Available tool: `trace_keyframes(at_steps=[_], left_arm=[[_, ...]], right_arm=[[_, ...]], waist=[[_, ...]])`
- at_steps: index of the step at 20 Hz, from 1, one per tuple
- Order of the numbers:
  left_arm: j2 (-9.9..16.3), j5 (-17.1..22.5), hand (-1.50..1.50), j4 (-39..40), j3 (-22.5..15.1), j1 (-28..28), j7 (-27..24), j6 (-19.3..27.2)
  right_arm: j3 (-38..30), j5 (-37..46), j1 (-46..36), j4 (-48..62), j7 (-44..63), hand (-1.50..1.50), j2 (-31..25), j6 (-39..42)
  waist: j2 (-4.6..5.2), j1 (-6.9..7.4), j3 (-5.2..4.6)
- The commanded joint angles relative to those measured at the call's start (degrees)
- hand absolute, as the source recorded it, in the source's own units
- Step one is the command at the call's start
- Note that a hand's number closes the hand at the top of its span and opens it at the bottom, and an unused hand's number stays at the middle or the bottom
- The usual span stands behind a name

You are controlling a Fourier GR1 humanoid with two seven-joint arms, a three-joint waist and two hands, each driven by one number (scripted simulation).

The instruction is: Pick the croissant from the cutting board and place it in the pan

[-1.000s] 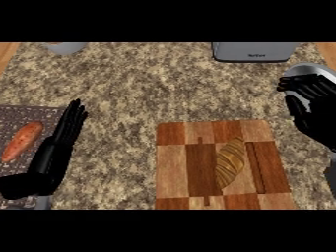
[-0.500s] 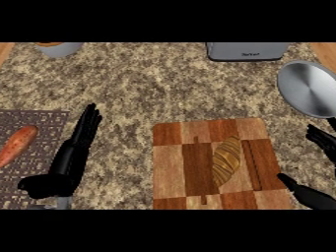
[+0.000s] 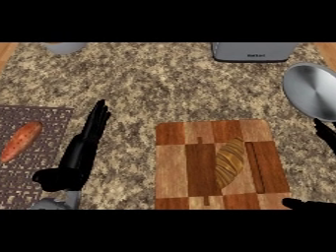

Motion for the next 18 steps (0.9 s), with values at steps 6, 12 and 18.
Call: trace_keyframes(at_steps=[6,12,18], left_arm=[[-1.9,-0.8,0.0,-0.2,-1.3,-1.0,0.9,-0.5],[-0.4,-0.1,0.0,-0.9,0.9,0.0,1.4,-2.0],[-2.6,-3.0,0.0,-0.2,1.4,1.1,-0.2,-1.5]], right_arm=[[11.6,10.4,-14.2,1.0,25.0,-1.5,-5.6,10.2],[19.5,17.9,-21.0,8.5,30.4,-1.5,-1.8,16.8],[24.1,25.3,-22.6,12.4,36.1,-1.5,8.8,18.4]], waist=[[0.23,2.01,-0.06],[0.06,1.02,0.04],[-0.07,0.17,0.06]])
